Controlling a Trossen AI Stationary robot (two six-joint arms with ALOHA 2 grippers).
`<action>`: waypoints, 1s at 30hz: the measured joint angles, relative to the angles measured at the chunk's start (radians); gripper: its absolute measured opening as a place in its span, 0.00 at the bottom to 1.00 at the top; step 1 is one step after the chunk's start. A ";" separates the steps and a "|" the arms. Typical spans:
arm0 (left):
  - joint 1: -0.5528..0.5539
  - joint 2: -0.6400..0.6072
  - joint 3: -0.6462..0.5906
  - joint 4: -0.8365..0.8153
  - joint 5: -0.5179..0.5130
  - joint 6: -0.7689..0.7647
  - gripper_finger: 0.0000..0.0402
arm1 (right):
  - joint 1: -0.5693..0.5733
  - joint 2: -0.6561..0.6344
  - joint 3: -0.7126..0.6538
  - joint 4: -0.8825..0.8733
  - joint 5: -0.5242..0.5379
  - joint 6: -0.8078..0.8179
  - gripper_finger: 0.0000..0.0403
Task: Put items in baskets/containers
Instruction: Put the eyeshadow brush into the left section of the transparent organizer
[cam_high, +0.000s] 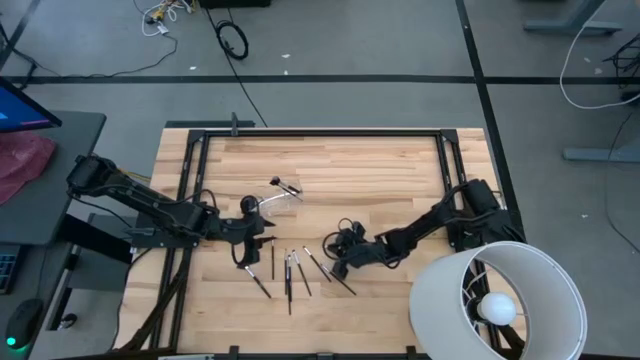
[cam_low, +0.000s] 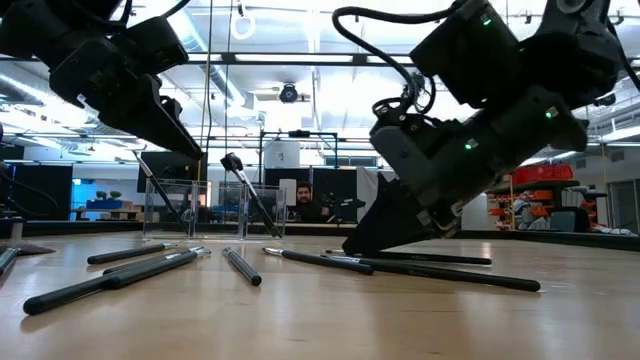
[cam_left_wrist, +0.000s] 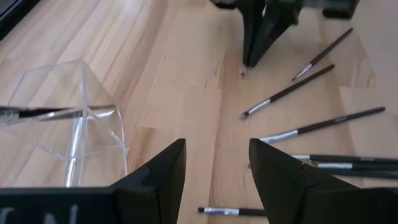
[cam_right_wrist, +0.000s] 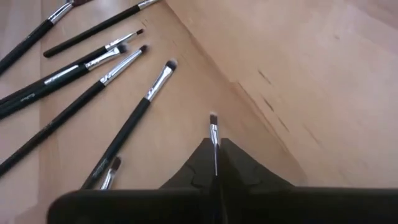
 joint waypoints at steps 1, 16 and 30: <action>0.000 0.000 0.000 0.013 0.000 0.003 0.45 | -0.004 0.004 0.000 0.010 0.000 -0.025 0.04; 0.075 0.133 0.001 0.197 0.053 0.146 0.45 | -0.134 0.025 -0.008 0.235 -0.108 -0.237 0.02; 0.137 0.467 0.001 0.616 0.178 0.389 0.45 | -0.140 0.024 -0.007 0.339 -0.179 -0.287 0.02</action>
